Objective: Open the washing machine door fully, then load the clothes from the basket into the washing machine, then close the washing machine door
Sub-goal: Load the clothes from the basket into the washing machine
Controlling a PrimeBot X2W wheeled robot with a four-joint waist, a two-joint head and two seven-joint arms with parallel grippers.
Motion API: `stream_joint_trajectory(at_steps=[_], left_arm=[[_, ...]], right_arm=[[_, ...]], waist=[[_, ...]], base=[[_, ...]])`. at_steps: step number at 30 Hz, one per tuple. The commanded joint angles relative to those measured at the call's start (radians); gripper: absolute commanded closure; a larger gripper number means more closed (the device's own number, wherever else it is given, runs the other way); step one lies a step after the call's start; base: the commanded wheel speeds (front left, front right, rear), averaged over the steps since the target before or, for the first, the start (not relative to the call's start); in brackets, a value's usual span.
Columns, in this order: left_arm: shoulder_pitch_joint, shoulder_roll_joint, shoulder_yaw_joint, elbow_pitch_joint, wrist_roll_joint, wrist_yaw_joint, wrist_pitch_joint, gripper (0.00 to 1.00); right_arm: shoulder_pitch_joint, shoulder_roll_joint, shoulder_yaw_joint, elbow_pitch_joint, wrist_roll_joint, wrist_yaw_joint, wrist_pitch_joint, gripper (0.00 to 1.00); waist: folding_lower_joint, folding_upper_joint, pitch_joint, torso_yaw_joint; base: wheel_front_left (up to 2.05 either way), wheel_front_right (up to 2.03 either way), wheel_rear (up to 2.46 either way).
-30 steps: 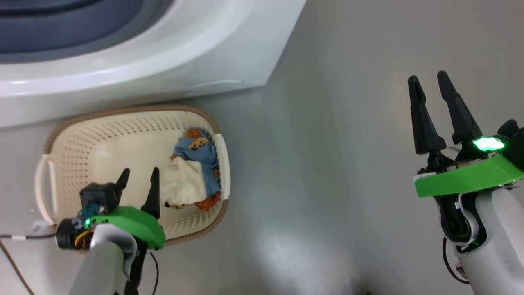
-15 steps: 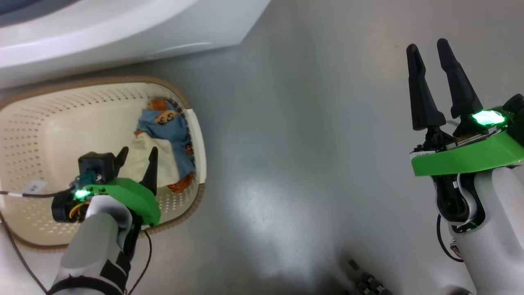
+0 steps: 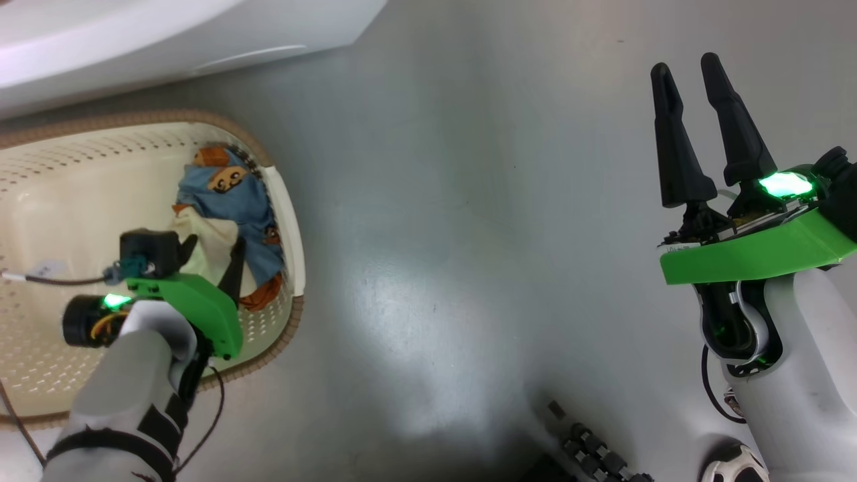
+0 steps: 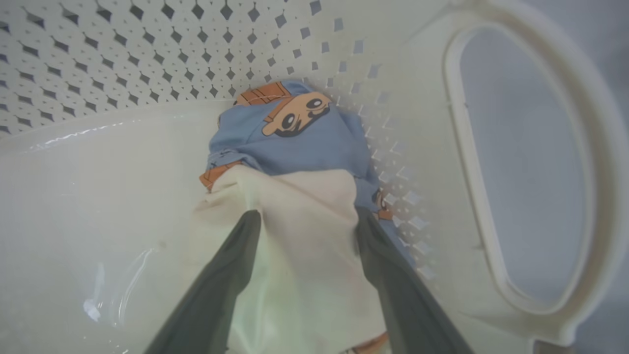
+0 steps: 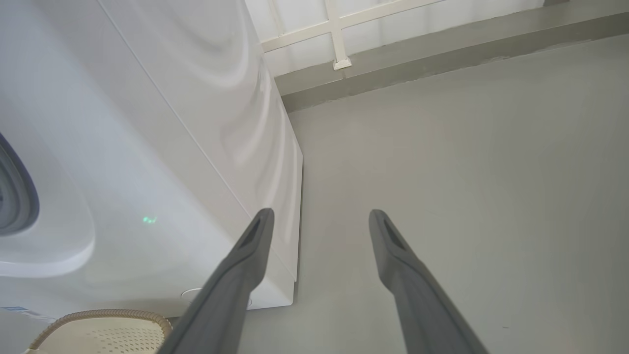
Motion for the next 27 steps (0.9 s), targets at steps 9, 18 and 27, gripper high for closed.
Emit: stream_joint_trajectory(at_steps=[9, 18, 27], left_arm=[[-0.028, 0.05, -0.039, 0.031, -0.059, 0.001, 0.042, 0.0], [-0.042, 0.061, -0.089, 0.037, -0.121, 0.001, 0.079, 1.0], [-0.016, 0.052, -0.12, 0.033, -0.192, 0.001, 0.035, 1.0]], right_arm=[[0.008, 0.004, 0.017, -0.026, 0.009, 0.006, -0.008, 0.0], [0.005, 0.005, 0.016, -0.025, 0.007, 0.006, -0.008, 0.0], [0.017, -0.007, 0.017, -0.016, 0.001, 0.006, -0.008, 0.0]], waist=[[0.0, -0.0001, 0.021, -0.026], [0.0, -0.0001, 0.013, -0.031], [0.0, -0.0001, -0.054, -0.003]], base=[[0.0, 0.0, 0.0], [0.0, 0.0, 0.0], [0.0, 0.0, 0.0]])
